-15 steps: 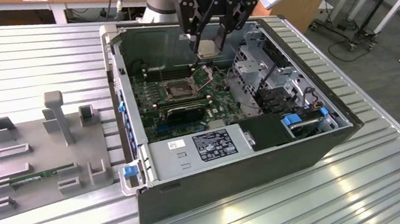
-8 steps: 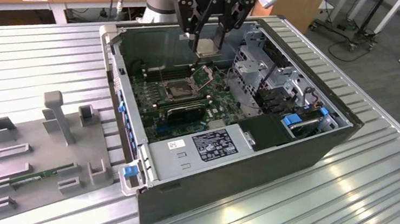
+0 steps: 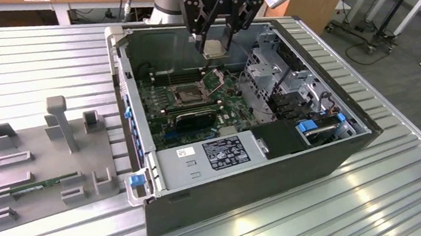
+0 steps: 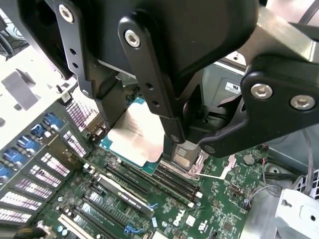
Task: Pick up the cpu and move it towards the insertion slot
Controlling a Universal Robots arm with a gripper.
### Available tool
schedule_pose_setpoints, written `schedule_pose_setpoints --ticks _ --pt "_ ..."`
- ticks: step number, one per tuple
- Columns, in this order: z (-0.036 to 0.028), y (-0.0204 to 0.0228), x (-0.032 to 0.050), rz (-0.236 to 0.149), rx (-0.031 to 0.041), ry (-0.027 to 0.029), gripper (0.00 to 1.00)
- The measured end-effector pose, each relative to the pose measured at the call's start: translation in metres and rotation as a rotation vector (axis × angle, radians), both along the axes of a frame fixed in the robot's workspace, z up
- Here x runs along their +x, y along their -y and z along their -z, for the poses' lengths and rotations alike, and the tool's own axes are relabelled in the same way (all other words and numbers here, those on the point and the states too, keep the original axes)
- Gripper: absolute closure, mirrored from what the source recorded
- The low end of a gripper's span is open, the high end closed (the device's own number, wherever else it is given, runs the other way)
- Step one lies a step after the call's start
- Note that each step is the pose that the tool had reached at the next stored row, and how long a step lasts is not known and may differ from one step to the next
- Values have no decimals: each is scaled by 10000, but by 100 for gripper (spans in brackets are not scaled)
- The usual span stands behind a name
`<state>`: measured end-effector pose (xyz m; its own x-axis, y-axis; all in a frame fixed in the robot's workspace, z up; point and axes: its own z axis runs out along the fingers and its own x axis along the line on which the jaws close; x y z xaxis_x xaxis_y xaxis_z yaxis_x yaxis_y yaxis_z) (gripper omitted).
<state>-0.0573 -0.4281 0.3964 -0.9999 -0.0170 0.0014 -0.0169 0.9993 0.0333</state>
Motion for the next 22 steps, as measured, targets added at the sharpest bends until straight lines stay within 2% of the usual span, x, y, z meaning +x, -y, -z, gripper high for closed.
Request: schedule_pose_setpoints --ticks 7,8,13,22 --pt "126 -84 0 34 -1 -1 46" --pt "183 -143 0 68 1 0 46" --pt "236 -199 0 172 0 0 46" --pt "351 -351 0 369 0 0 46"
